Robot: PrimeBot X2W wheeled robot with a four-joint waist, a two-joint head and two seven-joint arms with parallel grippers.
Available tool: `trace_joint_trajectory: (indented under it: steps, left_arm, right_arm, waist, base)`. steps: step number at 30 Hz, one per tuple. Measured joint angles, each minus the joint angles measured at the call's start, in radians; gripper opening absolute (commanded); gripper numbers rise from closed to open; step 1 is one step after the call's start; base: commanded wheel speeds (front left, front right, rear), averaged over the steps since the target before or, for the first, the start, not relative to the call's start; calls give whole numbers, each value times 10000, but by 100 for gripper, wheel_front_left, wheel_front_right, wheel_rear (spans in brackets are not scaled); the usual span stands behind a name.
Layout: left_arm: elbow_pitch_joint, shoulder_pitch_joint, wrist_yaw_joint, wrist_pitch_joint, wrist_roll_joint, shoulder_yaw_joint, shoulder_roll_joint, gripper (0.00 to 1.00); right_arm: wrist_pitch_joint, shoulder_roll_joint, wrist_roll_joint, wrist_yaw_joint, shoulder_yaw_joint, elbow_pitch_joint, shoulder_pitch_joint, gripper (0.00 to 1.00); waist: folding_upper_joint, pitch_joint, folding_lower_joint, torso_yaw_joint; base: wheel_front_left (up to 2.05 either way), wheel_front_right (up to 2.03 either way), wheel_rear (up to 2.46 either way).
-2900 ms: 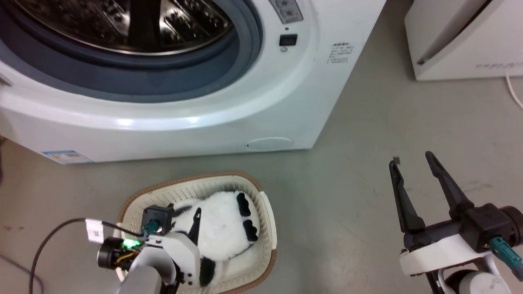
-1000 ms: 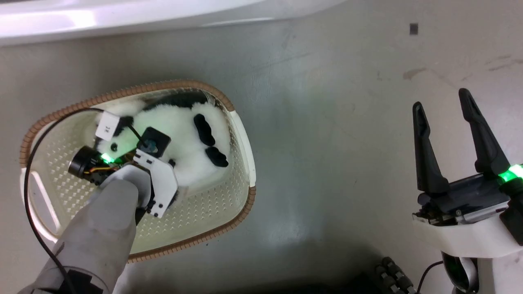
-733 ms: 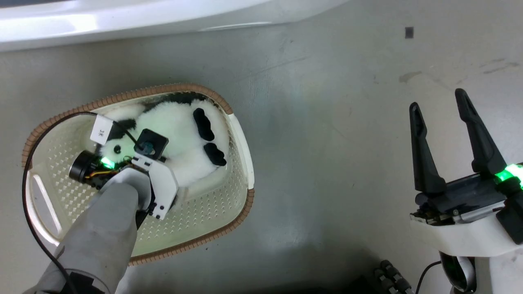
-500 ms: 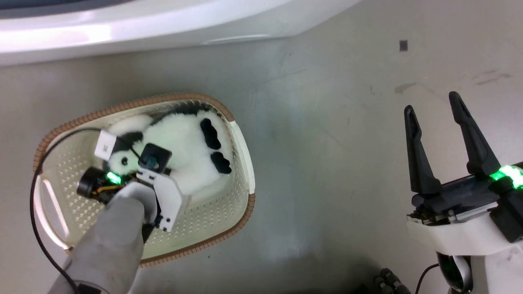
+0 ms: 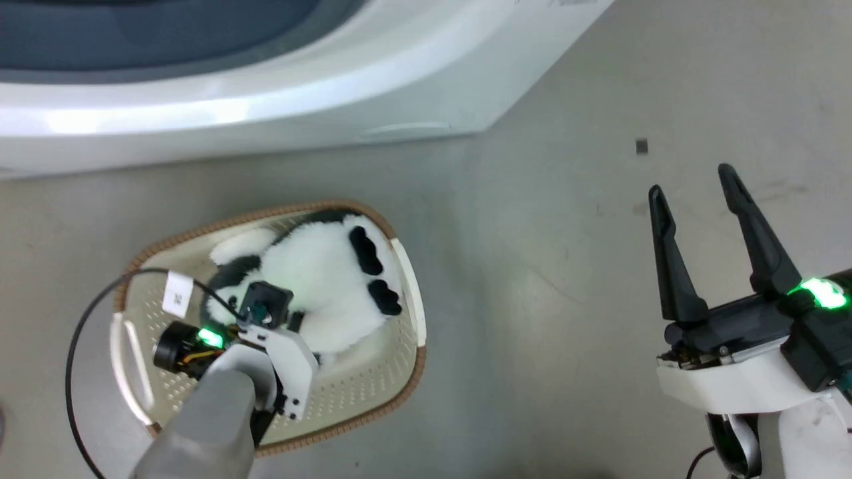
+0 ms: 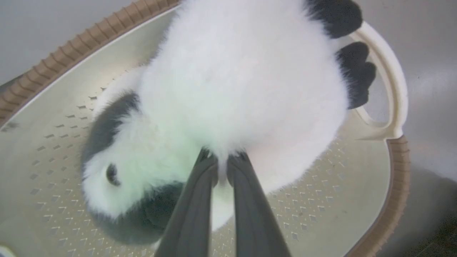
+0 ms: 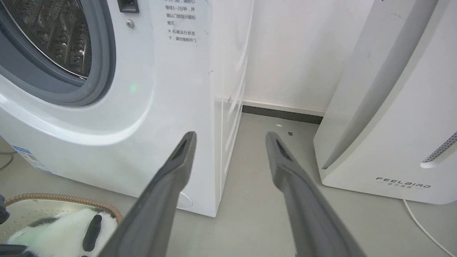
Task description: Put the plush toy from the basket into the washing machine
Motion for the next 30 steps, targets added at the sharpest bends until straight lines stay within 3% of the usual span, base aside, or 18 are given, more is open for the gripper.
trace_joint_trajectory:
  steps: [10,19,30]
  left_arm:
    - [-2462,2022,336,-48,13,556,127,0]
    - [-5591,4274,880,-48,86,1971,46,0]
    - [-8744,5785,876,-46,874,3292,-247,0]
  right_arm:
    - [0,0,-17,0,-84,454,490,100]
    - [0,0,-21,0,-109,732,1016,100]
    - [0,0,-21,0,13,828,1420,100]
  waist:
    - [0,-1733,-1,346]
    - [0,-3467,-2,723]
    - [0,-4798,-2,995]
  base:
    - [0,0,0]
    - [0,0,0]
    - [0,0,0]
